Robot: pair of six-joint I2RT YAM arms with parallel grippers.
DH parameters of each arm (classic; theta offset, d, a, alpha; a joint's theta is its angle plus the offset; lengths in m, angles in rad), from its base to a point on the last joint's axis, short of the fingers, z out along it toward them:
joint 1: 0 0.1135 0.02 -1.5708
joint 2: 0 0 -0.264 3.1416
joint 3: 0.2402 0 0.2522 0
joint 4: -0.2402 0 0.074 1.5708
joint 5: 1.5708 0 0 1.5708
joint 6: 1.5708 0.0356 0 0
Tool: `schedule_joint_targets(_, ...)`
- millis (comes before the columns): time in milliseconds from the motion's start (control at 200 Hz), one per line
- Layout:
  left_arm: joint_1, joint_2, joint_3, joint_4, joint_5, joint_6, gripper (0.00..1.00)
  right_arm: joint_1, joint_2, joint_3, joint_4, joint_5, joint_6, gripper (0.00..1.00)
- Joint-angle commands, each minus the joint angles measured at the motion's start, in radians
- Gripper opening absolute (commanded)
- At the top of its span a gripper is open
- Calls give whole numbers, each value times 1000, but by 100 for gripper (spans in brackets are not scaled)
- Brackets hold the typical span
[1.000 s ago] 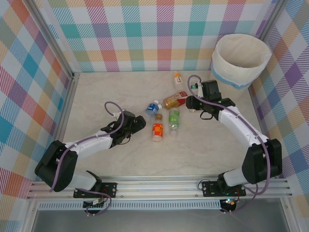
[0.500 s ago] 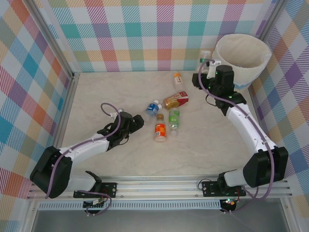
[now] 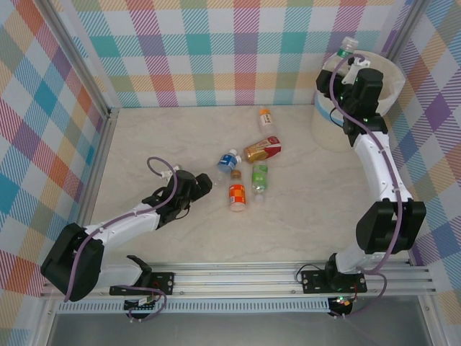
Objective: Put the plastic bottles in the bin
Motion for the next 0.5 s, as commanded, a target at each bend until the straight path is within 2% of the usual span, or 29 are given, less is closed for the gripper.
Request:
schedule_joint_targets(0,16,-24,-12,7,-18,-3,100,-10,45,65,70,100,51,52)
schedule_joint_targets(110,16,-30,-14,5,-16,-4,100,-34,94,106,97,182,94,53)
schedule_joint_targets(395,17,-62,-37,4,-33,-8,100,-54,229,267,30,321,160,55)
schedule_joint_targets(495,19,-65,-40,6,-37,-9,100,-54,278,351,-67,362,178,65)
